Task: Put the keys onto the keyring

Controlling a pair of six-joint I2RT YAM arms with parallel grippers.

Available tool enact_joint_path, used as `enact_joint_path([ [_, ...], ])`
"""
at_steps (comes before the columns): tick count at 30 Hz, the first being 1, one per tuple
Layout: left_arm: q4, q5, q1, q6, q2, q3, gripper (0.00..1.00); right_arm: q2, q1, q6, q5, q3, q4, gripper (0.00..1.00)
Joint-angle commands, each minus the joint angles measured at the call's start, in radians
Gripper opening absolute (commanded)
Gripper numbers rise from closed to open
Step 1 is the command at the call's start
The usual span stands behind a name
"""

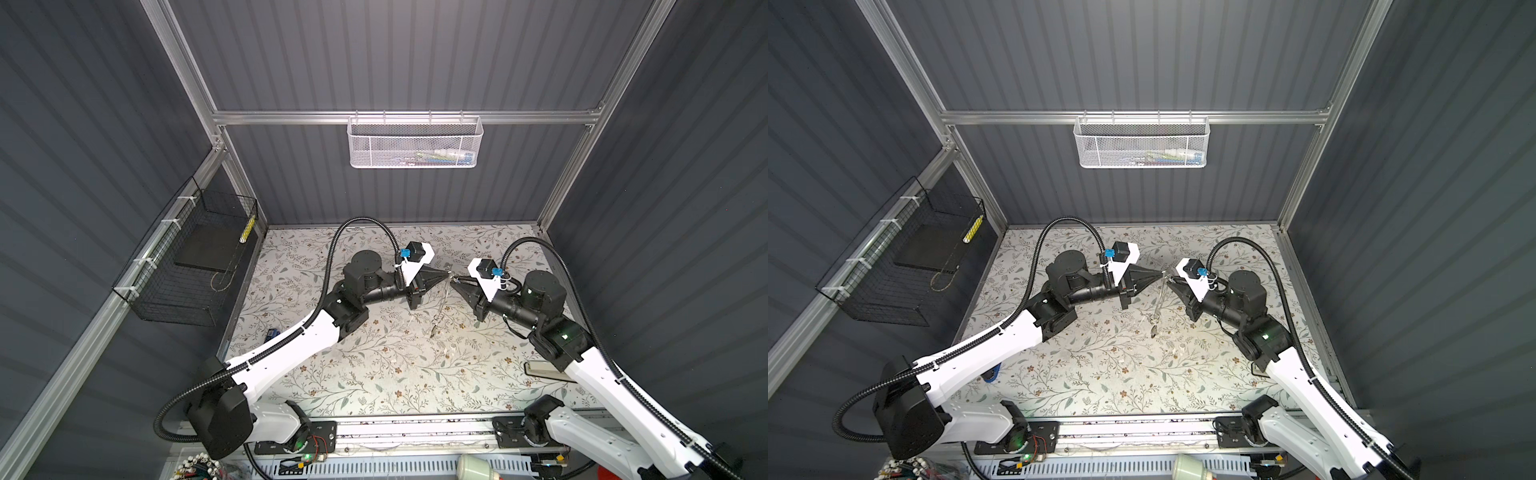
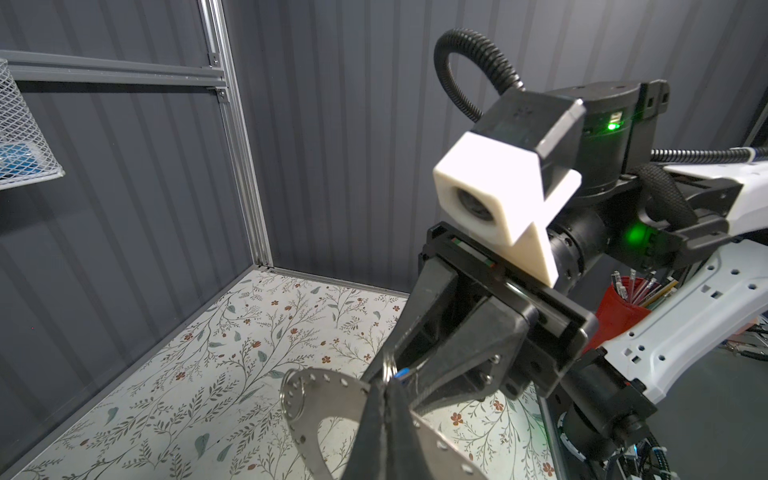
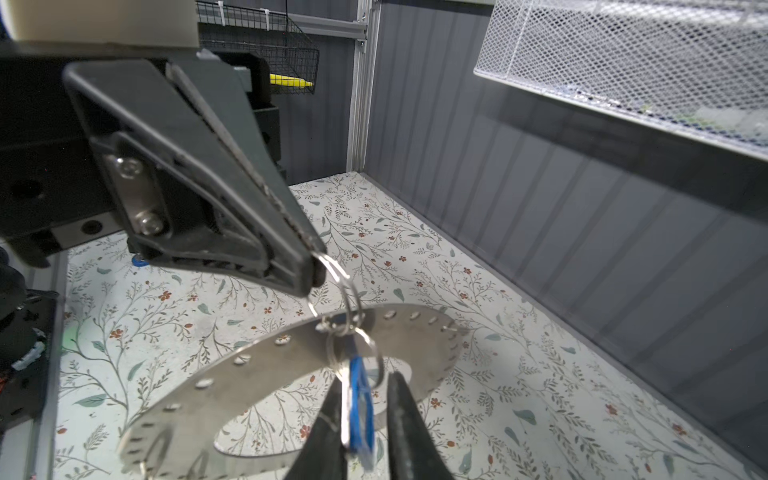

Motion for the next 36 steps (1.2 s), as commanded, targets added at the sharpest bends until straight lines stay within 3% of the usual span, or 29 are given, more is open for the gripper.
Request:
enact_joint_path([
  [1, 0.065, 0.007, -0.006, -0.028, 0.007, -0.006, 0.00, -0.005, 0.004, -0.008, -0.008, 0.000, 0.018, 0.12],
  [7, 0.094, 0.015, -0.006, -0.042, 0.017, -0.009, 0.00, -0.005, 0.004, -0.026, -0.037, 0.003, 0.011, 0.00],
  [20, 0.115, 0.038, -0.005, -0.037, 0.029, 0.010, 0.00, 0.060, 0.005, -0.049, -0.185, 0.065, -0.077, 0.00],
  [28, 0.122, 0.041, -0.006, -0.046, 0.019, -0.008, 0.00, 0.069, 0.005, -0.064, -0.199, 0.082, -0.082, 0.00],
  [36, 0.071, 0.040, -0.006, 0.006, 0.004, -0.004, 0.00, 0.033, 0.004, -0.062, -0.138, 0.069, -0.092, 0.00],
])
